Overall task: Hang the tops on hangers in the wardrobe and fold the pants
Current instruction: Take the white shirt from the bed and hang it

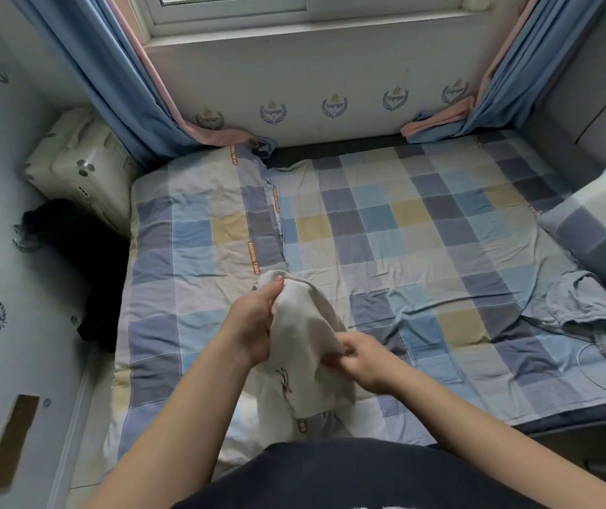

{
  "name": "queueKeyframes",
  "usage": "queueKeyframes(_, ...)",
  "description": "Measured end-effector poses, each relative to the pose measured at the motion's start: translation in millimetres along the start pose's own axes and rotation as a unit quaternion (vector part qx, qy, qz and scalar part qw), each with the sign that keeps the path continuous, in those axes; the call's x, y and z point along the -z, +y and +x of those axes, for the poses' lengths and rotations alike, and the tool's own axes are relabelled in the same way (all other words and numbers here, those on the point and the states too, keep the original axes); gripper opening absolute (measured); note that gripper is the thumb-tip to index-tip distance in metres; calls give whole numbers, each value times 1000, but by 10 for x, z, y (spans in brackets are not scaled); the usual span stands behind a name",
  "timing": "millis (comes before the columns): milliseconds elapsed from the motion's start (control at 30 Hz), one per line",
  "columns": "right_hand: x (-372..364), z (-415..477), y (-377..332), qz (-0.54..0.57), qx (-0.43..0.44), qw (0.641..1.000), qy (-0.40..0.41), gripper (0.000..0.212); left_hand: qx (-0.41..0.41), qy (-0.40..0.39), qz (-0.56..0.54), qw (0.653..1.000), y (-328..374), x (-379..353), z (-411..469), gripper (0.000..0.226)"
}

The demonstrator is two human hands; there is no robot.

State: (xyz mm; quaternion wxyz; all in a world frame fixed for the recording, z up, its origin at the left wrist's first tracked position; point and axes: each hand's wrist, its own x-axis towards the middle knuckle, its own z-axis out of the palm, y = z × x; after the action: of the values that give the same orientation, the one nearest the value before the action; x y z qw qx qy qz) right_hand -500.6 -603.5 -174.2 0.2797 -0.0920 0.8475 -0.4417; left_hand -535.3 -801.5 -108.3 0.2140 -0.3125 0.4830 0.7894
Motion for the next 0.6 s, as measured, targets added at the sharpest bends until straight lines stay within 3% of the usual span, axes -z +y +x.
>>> queueKeyframes(167,248,72,-183,86,-19,993,80,26,-110,-21,-72,991,267,134,49,29)
queueKeyframes(233,337,113,-291,175,-50,977,112,23,-198,14,-13,980,302,169,75,19)
queueKeyframes(333,471,164,-453,361,-103,917,137,20,-278,66,94,954,203,158,82,16)
queueKeyframes(367,512,160,-511,401,-107,899,138,19,-286,64,113,949,136,143,63,15)
queueKeyframes(467,583,149,-652,471,-94,865,144,20,-285,11,190,940,-95,118,16,41)
queueKeyframes(600,630,108,-825,545,-73,825,130,27,-231,-113,298,919,-364,101,35,55)
